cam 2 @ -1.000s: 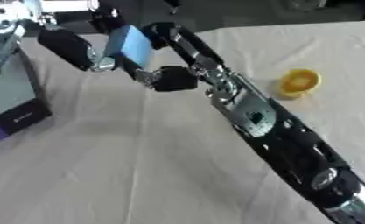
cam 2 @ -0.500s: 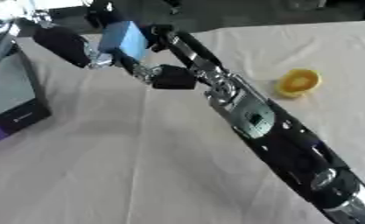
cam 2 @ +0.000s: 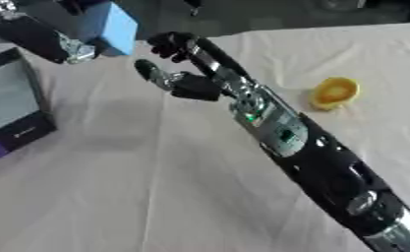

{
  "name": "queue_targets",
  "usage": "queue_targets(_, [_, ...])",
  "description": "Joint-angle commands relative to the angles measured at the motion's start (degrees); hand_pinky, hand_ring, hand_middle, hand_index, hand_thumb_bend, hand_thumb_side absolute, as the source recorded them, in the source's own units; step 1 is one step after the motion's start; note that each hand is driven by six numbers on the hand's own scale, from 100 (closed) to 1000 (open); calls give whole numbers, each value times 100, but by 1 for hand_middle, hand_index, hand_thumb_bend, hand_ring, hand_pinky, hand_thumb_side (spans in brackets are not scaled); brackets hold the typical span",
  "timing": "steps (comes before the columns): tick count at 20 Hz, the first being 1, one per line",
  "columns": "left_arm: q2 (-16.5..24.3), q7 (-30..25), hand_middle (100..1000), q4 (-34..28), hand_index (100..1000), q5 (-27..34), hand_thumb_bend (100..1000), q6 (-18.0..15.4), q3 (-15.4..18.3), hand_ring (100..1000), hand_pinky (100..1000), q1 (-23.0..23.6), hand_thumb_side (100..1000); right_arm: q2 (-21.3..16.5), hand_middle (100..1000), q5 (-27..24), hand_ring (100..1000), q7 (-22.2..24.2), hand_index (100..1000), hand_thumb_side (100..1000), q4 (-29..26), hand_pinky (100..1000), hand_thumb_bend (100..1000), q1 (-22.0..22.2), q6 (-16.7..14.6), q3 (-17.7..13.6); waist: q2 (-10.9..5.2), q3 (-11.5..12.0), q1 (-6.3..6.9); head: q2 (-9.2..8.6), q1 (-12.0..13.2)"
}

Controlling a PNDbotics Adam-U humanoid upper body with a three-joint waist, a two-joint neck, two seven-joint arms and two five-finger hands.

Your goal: Pick up the objects with one hand, pass them to the other hand, and then place them into the box on the other side of the table.

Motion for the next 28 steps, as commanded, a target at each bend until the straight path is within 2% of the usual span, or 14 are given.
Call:
queue_targets(1, [316,161,623,-85,653,58,100,71,234,763,816,3,256,-131,758,40,805,15,848,743,-57,812,355,-63,-9,-68,-60,11,46,-8,-15])
queue_targets(5, [589,350,623,-13,652,74,100,153,430,764,816,192,252,-169,757,45,804,13,846,719,-69,812,356,-57,-5,-81,-50,11,42,-8,18])
queue_targets(11, [1092,501,624,201,657,112,100,241,688,765,817,536,245,-227,750,24,798,-13,838,530,-94,809,371,-68,29,-106,-37,3,53,-8,264])
queue_targets(15, [1360,553,624,395,660,94,100,284,811,765,817,797,245,-261,746,-39,793,-55,833,473,-145,808,383,-81,42,-132,-31,-17,61,-8,520])
queue_targets(16, [1428,564,623,456,660,82,100,293,837,764,817,866,111,-272,746,-46,793,-62,833,491,-159,808,353,-86,45,-139,-30,-24,64,-8,595])
queue_targets(17, [1490,574,623,520,661,68,100,301,862,764,817,937,247,-284,745,-49,793,-70,832,461,-171,808,382,-91,52,-148,-29,-31,66,-8,665])
queue_targets(24, [1600,752,629,1040,668,-28,100,378,1076,767,820,1312,253,-327,708,-81,785,-202,825,397,-229,804,394,-32,131,-198,-4,-53,46,-8,1034])
queue_targets(28, [1609,870,631,1426,671,-114,100,418,1160,767,820,1416,249,-342,701,-112,784,-249,824,391,-255,804,396,-28,136,-232,12,-66,31,-8,1125])
